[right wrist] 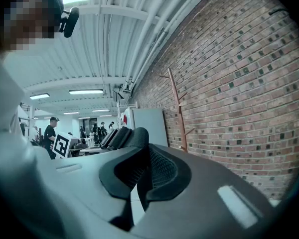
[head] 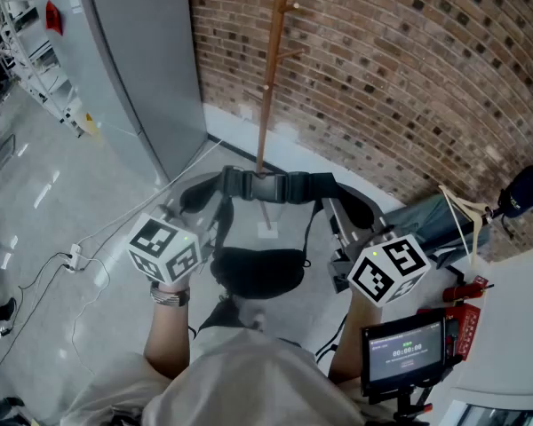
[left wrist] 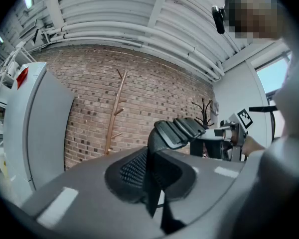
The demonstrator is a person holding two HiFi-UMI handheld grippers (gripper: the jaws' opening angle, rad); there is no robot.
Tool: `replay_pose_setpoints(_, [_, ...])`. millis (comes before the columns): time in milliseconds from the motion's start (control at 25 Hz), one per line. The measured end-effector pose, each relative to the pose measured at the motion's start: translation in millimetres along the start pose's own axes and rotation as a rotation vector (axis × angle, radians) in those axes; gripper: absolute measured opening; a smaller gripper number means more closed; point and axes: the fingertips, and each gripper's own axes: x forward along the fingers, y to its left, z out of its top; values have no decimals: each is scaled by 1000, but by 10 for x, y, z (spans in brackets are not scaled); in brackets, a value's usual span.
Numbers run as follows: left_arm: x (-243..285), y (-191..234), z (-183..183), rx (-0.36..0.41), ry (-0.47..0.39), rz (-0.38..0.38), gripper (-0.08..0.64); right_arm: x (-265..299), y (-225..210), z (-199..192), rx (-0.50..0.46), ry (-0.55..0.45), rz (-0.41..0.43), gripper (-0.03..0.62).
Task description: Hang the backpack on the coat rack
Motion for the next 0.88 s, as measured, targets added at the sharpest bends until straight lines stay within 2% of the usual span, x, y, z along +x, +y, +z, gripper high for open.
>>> replay_pose_setpoints(240, [-141,-170,-163,-23,37,3,6,-186,55,-178,6,44,-24,5])
replay_pose_setpoints(520, [-162,-306,-175,-3,51,-18,5,-288,35,-160,20,23,-33,6])
replay_pose_setpoints(880, [-82,-223,-145,7,34,33,5,-217,-36,-152,17,22,-9,6])
